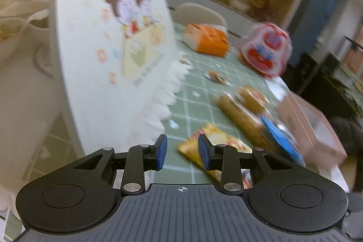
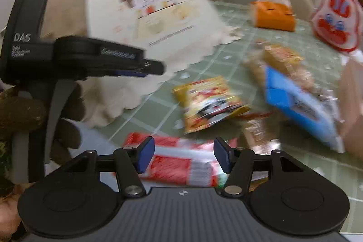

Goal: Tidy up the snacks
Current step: 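Grasp the red sausage packet with the left gripper while the right gripper reaches toward a wrapped bread cake, then grasp the wrapped bread cake with the right gripper while the left gripper holds the red packet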

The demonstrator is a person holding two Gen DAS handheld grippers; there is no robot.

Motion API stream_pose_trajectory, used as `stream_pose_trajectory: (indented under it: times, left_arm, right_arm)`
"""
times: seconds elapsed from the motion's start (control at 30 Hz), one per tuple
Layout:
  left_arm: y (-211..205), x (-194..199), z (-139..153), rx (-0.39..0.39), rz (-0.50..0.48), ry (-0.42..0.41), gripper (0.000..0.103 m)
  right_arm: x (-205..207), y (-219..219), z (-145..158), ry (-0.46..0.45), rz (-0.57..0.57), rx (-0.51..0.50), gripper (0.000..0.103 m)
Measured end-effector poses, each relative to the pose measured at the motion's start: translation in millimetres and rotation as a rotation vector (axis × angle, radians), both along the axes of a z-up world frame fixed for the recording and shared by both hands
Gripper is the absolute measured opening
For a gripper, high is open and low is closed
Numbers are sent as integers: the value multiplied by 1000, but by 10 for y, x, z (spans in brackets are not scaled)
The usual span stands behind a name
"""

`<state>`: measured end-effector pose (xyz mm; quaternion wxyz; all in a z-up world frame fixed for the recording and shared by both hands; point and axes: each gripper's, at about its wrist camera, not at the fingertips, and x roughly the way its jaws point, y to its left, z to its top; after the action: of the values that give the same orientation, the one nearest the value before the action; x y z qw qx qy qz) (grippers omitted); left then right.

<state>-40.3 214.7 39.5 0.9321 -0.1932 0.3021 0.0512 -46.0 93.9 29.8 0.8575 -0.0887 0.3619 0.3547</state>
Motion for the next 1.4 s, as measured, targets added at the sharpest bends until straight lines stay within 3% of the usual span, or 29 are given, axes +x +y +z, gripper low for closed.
stream_pose_trajectory:
  times: [0.2,0.33,0.53,0.7,0.8,0.9,0.97,1.0,1.13,1.3,1.4]
  left_arm:
    - [-228,-83,-210,57,-151,114,35]
    - [-450,-209,-222,83,-255,119,35]
    - [-1116,-360,-172,338,-445,109,41]
    - [-1358,-391,-159,395,-497,127,41]
    - [-1447,-387,-167,429,-501,147,46]
    - [-1490,-352,-161,444,-485,169,49]
    - [-1484,-343,-150,455,-475,178,50]
    - [-1491,-339,-155,465,-473,180,50]
    - [-1511,-290,-166,496,-457,181,51]
    - [-1543,-192,-177,505,-435,176,52]
    - [-1528,-153,-187,506,-427,168,52]
  right_arm:
    - [-104,-381,-105,-81,-71,-51,62]
    - [-71,-847,-166,-93,-201,-37,71]
    - [57,-1268,-303,-35,-350,10,73]
    - [115,-1151,-227,-72,-314,60,73]
    - [317,-890,-149,-76,-265,85,81]
    - [555,-647,-191,-73,-268,38,81]
    - [656,-590,-259,-27,-257,19,68]
    - [661,-603,-277,1,-242,29,51]
    - [404,-856,-314,-31,-250,11,47]
    - [85,-1444,-407,-93,-384,-43,46]
    - [-25,-1800,-449,-82,-458,-13,47]
